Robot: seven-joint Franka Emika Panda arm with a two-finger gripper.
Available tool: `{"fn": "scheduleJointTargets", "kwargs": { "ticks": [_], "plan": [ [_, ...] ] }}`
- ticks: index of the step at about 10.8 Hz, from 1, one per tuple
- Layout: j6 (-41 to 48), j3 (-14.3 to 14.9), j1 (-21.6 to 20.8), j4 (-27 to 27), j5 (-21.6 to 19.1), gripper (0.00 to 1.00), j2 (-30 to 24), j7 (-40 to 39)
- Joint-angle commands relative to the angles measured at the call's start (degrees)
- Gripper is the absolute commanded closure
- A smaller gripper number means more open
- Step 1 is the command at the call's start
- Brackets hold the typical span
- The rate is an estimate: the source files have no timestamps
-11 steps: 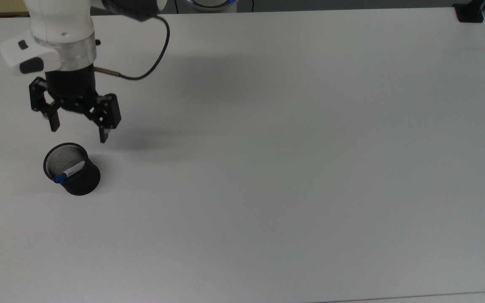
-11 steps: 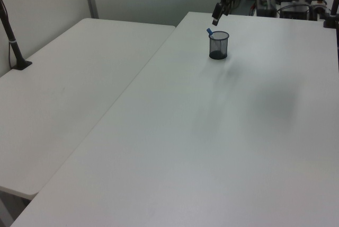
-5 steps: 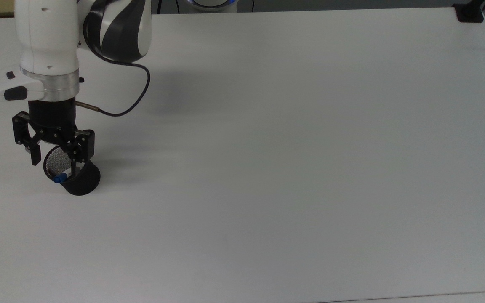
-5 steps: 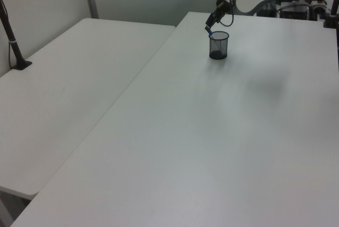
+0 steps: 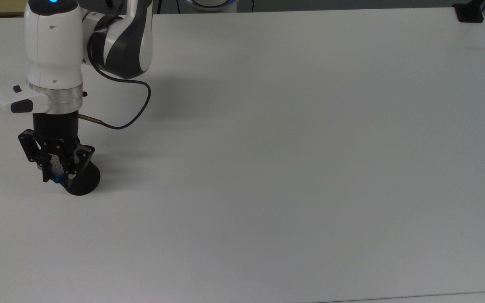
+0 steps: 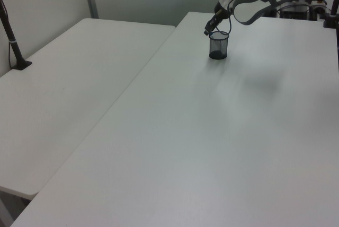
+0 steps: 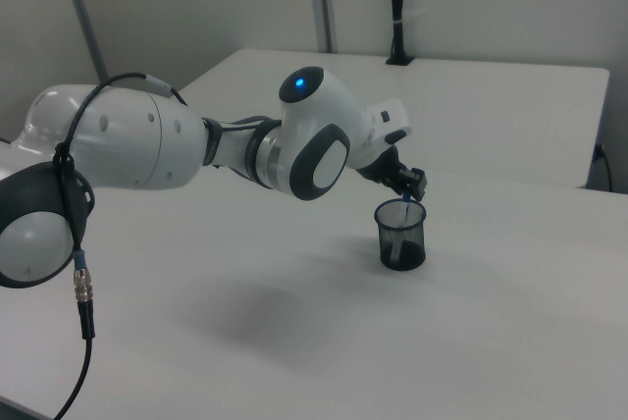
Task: Remove the marker
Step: 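Lift the marker up out of the cup and carry it aside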
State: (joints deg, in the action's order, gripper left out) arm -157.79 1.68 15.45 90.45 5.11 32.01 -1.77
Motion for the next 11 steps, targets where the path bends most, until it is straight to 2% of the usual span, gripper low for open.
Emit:
{"fn": "scheduleJointTargets", "kwargs": {
  "ticks": [1, 5, 11],
  "plan": [
    [-1.29, 0.17, -0.24, -0.1, 0.34, 0.84, 0.16, -1.21],
    [-1.29, 0.17, -0.24, -0.09, 0.43, 0.94, -0.54, -1.22],
    [0.28, -0.18, -0.94, 0.08, 0.78, 0.92, -7.83, -4.99]
  ]
}}
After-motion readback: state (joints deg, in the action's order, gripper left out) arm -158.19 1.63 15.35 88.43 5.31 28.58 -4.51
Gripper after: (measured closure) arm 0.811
